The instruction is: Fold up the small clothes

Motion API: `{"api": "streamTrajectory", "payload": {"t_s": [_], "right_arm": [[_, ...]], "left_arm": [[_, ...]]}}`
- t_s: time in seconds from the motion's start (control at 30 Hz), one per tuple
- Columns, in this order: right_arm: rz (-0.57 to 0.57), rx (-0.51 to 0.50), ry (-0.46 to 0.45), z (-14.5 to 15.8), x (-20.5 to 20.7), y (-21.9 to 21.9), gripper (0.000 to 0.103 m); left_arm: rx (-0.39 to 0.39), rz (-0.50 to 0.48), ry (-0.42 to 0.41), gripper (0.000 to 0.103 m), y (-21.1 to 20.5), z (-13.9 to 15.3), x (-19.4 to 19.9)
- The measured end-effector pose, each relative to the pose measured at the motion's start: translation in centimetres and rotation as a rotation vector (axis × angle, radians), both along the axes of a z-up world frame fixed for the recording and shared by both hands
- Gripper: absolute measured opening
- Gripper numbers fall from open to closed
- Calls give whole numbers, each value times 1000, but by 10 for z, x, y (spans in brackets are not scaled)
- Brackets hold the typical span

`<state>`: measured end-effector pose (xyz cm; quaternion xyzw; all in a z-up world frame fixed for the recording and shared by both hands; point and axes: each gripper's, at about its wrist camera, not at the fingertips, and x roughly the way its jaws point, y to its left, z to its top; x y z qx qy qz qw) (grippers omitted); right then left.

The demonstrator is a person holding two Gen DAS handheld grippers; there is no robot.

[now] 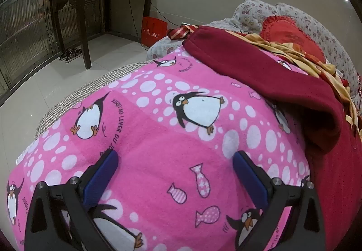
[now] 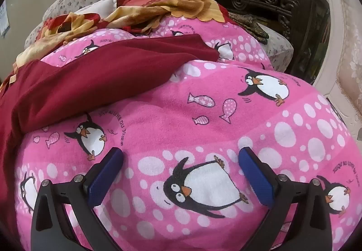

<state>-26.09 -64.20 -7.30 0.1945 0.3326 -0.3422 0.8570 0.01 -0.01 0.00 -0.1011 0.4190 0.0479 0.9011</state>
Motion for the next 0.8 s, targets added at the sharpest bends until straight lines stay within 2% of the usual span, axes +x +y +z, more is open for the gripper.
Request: {"api": "streamTrajectory", "payload": {"t_s": [0.17,0.27,0.33,0.43,0.53,0.67,0.8], "right_arm": [[-4,-6,43,4,-4,7,103],[1,62,76,12,-13,13,103],[28,110,81,25,-24,26,102],[63,93,36,54,-46,43,102],[106,43,47,92,-47,58,102],[197,18,15,132,-34,82,102],[300,-29,-34,167,-12,125,102]], "left_arm": [[-5,-3,6,103,2,1,0],[14,-44,37,103,-1,8,-4],[57,-87,49,101,-14,13,-9],[47,-168,20,99,-25,34,-27],[13,-228,10,99,-41,55,-40],[-8,-290,-23,99,-65,86,-53],[17,-355,-44,99,-91,112,-65]]}}
